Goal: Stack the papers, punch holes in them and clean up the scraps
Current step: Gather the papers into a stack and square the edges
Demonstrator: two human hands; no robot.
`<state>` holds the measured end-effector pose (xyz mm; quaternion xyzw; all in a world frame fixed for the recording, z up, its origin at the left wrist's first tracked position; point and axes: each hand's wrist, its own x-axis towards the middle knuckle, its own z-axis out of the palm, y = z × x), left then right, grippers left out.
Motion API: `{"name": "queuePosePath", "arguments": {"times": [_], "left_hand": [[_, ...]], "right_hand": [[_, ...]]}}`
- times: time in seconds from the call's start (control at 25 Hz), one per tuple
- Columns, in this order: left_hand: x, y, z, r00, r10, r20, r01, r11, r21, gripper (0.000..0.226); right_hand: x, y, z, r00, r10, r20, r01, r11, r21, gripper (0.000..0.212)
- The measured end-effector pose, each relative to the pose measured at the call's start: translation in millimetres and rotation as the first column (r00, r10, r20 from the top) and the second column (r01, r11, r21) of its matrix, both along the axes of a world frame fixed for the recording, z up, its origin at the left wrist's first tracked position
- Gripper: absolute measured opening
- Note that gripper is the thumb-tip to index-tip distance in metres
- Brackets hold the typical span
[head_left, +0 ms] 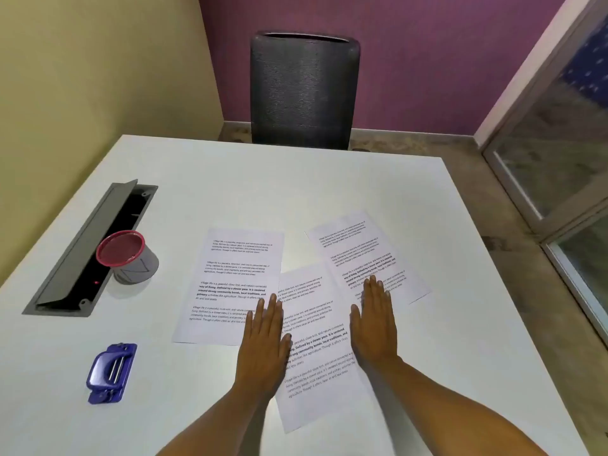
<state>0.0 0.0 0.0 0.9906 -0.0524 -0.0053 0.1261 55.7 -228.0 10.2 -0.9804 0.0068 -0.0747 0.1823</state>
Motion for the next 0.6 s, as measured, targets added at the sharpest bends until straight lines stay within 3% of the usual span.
{"name": "queuePosePath", "arguments": {"times": [0.4,0.6], "left_hand": [[-4.9,0.8,-20.0,0.989,0.041,-0.141,-0.032,0.997,0.064,0.067],[-4.1,-1.4,-22.2,0.985,0.073,-0.155,-0.064,0.996,0.067,0.066]], "right_hand": [[13.8,-35.6,-23.1,0.970,-0.095,-0.225,0.068,0.990,-0.123,0.057],[-15.3,-35.7,-27.4,0.985,-0.037,-0.169,0.015,0.991,-0.134,0.064]]}}
